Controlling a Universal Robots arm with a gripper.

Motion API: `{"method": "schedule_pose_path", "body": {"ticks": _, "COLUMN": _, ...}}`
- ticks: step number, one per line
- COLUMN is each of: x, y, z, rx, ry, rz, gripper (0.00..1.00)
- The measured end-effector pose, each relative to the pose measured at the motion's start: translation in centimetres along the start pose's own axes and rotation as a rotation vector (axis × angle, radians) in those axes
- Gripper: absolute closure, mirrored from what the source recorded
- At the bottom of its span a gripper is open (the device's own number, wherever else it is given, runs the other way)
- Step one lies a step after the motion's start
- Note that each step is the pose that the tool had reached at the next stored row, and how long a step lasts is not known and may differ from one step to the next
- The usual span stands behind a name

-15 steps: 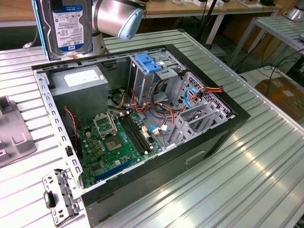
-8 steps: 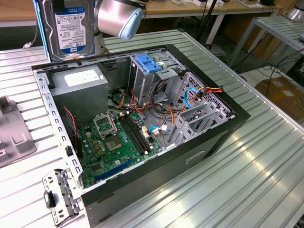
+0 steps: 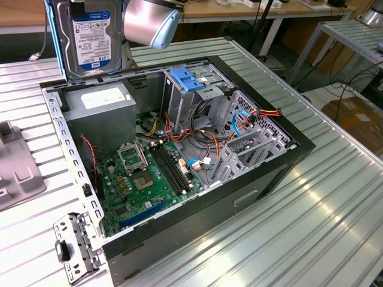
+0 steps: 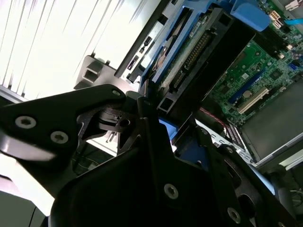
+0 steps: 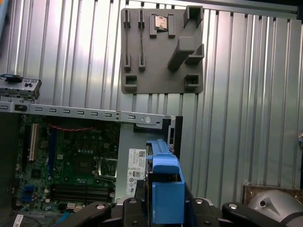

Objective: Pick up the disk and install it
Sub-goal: 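Pick up the disk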

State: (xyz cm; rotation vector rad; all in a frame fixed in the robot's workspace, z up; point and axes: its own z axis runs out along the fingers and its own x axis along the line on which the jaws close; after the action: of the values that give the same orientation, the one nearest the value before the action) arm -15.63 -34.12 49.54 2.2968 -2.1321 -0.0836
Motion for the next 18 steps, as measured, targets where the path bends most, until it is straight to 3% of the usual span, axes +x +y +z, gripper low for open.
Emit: {"method": "schedule_pose_path", "body": {"ticks": 18, "x": 2.02, "y": -0.49, "z": -0.04, "rx": 0.0000, "ry": 0.0000, "rz": 0.000, "gripper": 0.63}}
